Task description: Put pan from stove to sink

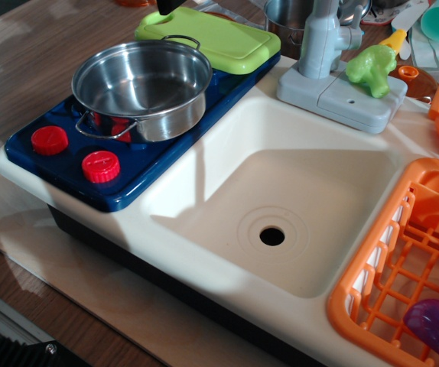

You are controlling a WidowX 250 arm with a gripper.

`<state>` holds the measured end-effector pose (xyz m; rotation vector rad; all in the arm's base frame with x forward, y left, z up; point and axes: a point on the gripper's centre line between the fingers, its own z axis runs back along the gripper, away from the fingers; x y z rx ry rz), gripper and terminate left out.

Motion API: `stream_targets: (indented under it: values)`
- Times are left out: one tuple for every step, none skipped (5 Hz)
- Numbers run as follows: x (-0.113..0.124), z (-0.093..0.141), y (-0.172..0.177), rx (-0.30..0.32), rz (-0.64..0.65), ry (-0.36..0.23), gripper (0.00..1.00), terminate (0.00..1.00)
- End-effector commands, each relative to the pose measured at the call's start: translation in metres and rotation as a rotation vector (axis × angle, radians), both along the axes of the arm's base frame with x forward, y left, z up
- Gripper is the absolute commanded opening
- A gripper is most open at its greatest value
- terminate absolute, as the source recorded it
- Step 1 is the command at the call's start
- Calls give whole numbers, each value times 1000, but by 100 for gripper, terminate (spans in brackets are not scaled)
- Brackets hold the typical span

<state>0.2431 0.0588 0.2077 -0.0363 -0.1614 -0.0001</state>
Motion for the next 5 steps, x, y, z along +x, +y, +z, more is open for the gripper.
stream_targets:
  values:
    - [0,0,0,0,0,0,100,0]
    - [-16,-10,-20,20,-4,-30,100,0]
    - [-23,-20,-33,5,-43,-37,100,0]
    - [-31,-24,-47,47,-53,-73,100,0]
    - [-31,-34,-47,67,-104,-116,100,0]
